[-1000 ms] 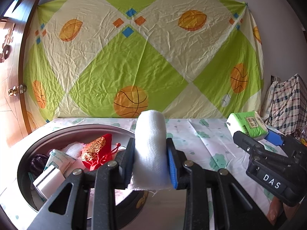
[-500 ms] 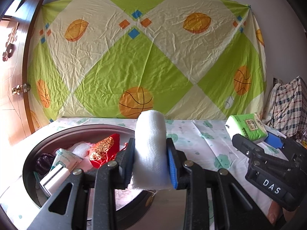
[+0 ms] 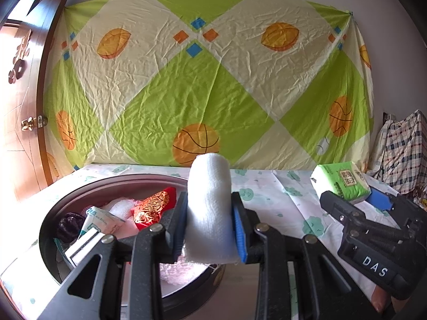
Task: Organize soft objects
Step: 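Carry the gauze roll and tissue pack toward the tin with both grippers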
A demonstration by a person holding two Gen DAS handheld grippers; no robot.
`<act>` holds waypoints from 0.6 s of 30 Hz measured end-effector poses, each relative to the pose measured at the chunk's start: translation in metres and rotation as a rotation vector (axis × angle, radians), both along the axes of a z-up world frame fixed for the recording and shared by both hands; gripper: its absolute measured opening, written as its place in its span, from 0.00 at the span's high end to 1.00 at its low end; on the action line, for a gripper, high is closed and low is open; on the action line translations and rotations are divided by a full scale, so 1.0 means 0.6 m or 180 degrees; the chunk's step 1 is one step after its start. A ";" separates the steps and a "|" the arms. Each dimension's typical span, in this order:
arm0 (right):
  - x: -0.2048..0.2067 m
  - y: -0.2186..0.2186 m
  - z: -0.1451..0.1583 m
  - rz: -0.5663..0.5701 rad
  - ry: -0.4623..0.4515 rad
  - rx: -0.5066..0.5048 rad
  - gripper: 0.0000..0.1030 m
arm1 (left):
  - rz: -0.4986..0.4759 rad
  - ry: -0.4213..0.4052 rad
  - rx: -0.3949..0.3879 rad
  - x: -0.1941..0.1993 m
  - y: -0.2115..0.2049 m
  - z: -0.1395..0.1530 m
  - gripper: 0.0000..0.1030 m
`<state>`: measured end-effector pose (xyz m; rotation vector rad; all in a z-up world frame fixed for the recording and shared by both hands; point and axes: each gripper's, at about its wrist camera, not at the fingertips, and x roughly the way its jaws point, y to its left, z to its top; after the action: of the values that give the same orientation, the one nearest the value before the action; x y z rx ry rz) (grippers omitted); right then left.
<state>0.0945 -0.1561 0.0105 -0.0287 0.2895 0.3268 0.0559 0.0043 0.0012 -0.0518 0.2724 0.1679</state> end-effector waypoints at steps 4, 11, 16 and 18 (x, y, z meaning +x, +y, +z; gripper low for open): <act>-0.001 0.005 0.000 0.0020 0.0003 -0.0001 0.32 | 0.0017 0.0004 -0.0022 -0.002 0.008 0.000 0.70; -0.005 0.016 0.000 0.0062 0.0000 -0.0006 0.32 | 0.0058 -0.0042 -0.0072 -0.014 0.024 0.001 0.70; -0.011 0.029 0.000 0.0130 -0.0013 -0.0008 0.32 | 0.0079 -0.0085 -0.0115 -0.023 0.034 0.002 0.70; -0.013 0.032 0.000 0.0159 -0.0016 -0.0004 0.32 | 0.0087 -0.0104 -0.0130 -0.026 0.038 0.003 0.70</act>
<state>0.0869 -0.1368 0.0106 -0.0381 0.2842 0.3762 0.0401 0.0270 0.0028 -0.0987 0.2425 0.1884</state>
